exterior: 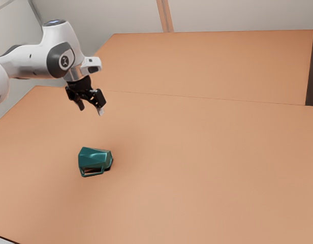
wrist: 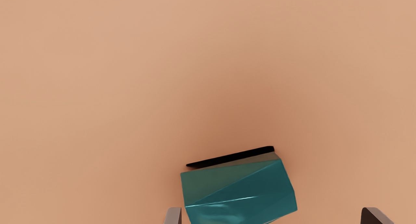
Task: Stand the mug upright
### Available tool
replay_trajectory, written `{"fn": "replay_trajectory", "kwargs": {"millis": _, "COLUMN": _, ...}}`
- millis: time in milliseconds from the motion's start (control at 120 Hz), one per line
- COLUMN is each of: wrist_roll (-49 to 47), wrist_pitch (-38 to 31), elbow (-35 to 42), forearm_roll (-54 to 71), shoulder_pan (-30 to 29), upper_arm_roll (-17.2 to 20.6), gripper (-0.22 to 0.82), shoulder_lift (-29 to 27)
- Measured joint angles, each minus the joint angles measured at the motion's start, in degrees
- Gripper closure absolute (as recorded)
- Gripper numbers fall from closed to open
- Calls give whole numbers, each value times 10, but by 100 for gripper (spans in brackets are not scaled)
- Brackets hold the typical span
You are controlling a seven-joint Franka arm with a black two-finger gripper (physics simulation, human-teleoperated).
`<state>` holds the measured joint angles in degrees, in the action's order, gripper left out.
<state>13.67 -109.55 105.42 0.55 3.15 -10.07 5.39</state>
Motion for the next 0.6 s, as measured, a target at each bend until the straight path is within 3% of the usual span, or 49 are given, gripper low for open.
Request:
{"fn": "replay_trajectory", "kwargs": {"millis": 167, "wrist_roll": 16, "wrist_pitch": -28, "elbow": 35, "forearm_roll": -28, "shoulder_pan": -25, "upper_arm_roll": -2, "gripper": 0, "shoulder_lift": -9}}
{"fn": "replay_trajectory", "kwargs": {"millis": 358, "wrist_roll": 68, "wrist_pitch": -48, "elbow": 57, "forearm_roll": -158, "shoulder_pan": -96, "upper_arm_roll": -14, "gripper": 0, "shoulder_lift": 3}}
{"fn": "replay_trajectory", "kwargs": {"millis": 600, "wrist_roll": 131, "wrist_pitch": -29, "elbow": 61, "forearm_roll": -252, "shoulder_pan": -137, "upper_arm_roll": -11, "gripper": 0, "shoulder_lift": 39}}
